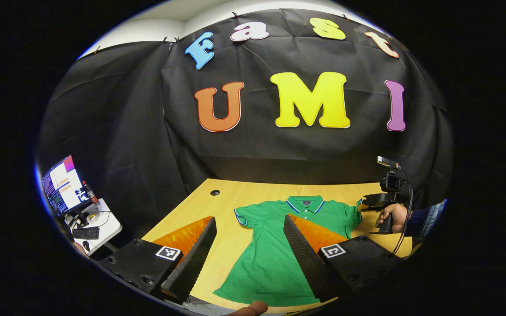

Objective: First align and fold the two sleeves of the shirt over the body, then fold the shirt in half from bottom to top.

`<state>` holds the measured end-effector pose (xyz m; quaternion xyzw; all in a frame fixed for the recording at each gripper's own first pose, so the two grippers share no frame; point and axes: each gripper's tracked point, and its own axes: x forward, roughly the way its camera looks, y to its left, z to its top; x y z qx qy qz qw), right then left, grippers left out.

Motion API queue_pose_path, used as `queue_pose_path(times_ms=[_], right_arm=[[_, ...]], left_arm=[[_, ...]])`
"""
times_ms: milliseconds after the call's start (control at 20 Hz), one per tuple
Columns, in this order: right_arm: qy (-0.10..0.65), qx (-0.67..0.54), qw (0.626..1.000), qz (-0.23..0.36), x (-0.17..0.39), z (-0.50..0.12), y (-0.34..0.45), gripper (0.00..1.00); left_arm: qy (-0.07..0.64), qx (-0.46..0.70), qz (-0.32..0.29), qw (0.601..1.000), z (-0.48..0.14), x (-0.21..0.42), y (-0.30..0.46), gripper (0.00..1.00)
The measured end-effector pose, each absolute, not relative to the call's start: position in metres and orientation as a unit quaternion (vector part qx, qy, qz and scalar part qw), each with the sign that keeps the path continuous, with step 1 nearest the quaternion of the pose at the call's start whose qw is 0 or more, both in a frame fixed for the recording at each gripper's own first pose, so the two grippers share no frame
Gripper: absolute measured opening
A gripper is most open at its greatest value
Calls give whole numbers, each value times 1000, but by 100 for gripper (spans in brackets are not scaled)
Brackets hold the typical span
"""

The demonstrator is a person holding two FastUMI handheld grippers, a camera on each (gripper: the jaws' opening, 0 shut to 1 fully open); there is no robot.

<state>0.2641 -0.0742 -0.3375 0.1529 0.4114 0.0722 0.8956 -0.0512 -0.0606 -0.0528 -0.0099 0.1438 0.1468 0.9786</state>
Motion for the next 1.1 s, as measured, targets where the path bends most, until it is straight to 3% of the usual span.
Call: queue_pose_path(times_ms=[400, 700, 800, 850, 900, 950, 1000, 1050, 1100], right_arm=[[404, 124, 896, 135, 250, -310, 22, 0], [416, 92, 897, 116, 249, -323, 50, 7], [416, 96, 897, 118, 249, -315, 53, 20], [413, 95, 898, 116, 250, -311, 51, 36], [408, 91, 901, 116, 250, -305, 48, 43], [399, 78, 907, 111, 251, -298, 42, 63], [386, 58, 915, 104, 254, -289, 32, 70], [371, 41, 922, 103, 256, -277, 24, 88], [360, 32, 927, 102, 255, -265, 21, 92]], left_arm=[[149, -43, 177, 972, -66, -80, -22, 99], [161, -55, 193, 966, -75, -99, 2, 100], [161, -56, 195, 966, -75, -100, 8, 100], [160, -56, 192, 967, -74, -99, 10, 100], [159, -54, 189, 967, -73, -97, 10, 100], [157, -51, 184, 969, -71, -94, 12, 99], [154, -45, 181, 970, -69, -87, 17, 100], [151, -39, 177, 972, -68, -81, 21, 100], [146, -35, 171, 974, -65, -74, 25, 99]])
